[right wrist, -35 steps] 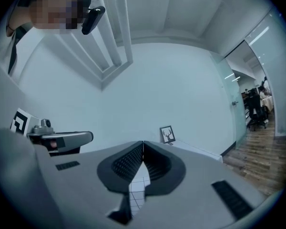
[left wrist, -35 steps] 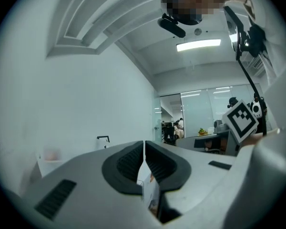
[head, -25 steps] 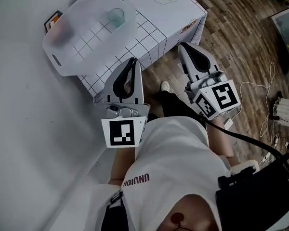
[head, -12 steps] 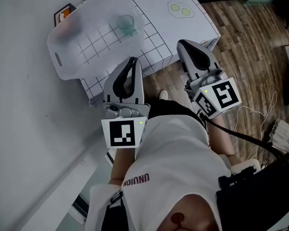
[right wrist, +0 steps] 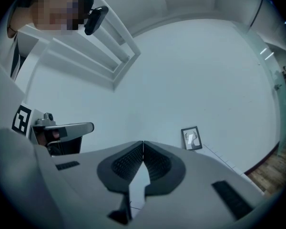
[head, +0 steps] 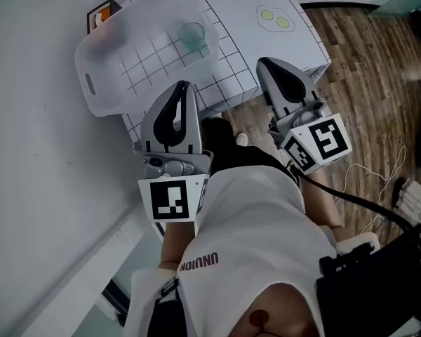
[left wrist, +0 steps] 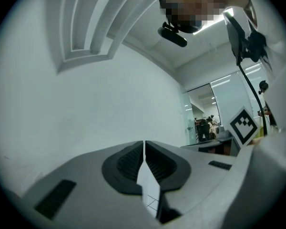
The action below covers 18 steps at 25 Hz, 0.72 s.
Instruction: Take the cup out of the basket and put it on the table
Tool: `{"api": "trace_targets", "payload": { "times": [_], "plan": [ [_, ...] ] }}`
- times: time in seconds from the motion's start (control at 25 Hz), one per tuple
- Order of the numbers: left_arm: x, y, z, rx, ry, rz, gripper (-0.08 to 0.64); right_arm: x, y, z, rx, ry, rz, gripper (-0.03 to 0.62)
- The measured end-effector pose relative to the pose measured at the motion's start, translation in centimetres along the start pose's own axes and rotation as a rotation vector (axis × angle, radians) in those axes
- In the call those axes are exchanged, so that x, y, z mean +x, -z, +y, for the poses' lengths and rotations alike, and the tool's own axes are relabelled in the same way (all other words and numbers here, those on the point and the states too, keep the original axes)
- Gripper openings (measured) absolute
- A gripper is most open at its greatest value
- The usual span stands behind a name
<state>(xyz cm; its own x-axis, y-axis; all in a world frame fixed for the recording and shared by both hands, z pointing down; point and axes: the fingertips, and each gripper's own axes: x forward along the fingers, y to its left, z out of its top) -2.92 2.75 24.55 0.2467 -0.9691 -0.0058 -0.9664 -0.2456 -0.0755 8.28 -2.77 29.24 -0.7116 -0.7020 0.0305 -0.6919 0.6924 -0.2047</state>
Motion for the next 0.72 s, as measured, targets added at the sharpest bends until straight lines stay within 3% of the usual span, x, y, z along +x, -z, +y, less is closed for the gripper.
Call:
{"api": "trace_targets", "payload": {
  "times": [0.12,0.4,0.72],
  "plan": [
    [0.7,-1.3,0.9,0.063,0.003,-0.058,0.025,0.7,-0.3,-0.5,0.003,0.004,-0.011,0.02],
    [3.4,-2.6,4.1,0.064,-0.037,-0.088,0.025,4.1,-1.4,-1.6,-0.008,-0.006,-0.024,0.02],
    [6.8,-2.7,7.9,0.083,-0.064,-0.065,0.026,9.3,-2.1,-2.7,-0.013,-0.042,-0.012,0.02]
  ]
}}
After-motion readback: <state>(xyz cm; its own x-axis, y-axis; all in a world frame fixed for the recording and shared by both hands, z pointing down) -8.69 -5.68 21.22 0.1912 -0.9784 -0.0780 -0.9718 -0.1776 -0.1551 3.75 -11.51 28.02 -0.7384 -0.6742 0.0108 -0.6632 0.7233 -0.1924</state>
